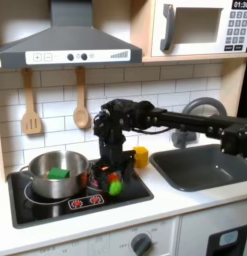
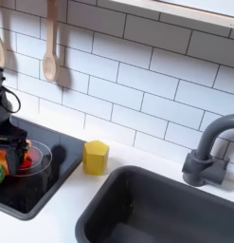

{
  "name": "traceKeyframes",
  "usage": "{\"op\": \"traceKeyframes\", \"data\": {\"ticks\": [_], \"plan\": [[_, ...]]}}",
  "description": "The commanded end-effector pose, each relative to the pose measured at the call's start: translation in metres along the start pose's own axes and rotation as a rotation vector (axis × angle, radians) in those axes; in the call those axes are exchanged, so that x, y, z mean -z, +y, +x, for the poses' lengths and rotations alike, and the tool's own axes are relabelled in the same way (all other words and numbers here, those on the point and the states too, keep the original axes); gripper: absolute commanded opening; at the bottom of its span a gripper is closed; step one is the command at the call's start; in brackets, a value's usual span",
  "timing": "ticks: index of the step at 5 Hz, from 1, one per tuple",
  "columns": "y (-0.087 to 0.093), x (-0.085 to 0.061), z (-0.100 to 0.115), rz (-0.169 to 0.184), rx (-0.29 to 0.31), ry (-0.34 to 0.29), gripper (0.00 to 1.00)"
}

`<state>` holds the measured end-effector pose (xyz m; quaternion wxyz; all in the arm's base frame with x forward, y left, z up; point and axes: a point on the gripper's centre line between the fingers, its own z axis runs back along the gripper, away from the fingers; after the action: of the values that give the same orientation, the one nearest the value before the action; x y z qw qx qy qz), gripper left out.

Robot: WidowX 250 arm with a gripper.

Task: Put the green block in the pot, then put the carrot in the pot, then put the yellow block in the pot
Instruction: 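Put the carrot in the pot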

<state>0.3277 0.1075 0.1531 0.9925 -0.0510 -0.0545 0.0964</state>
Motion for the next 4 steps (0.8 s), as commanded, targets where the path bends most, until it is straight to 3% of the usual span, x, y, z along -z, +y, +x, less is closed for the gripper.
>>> {"op": "traceKeyframes", "data": {"ticks": [1, 2, 3, 4], "plan": [[-0.008, 0.006, -0.008, -0.017, 0.004, 0.011, 1.00], [-0.012, 0.014, -0.012, -0.022, 0.003, 0.037, 1.00], [-0.017, 0.012, -0.012, -0.015, 0.015, 0.033, 0.21], [-0.020, 0.011, -0.011, -0.021, 0.014, 0.027, 0.00]]}}
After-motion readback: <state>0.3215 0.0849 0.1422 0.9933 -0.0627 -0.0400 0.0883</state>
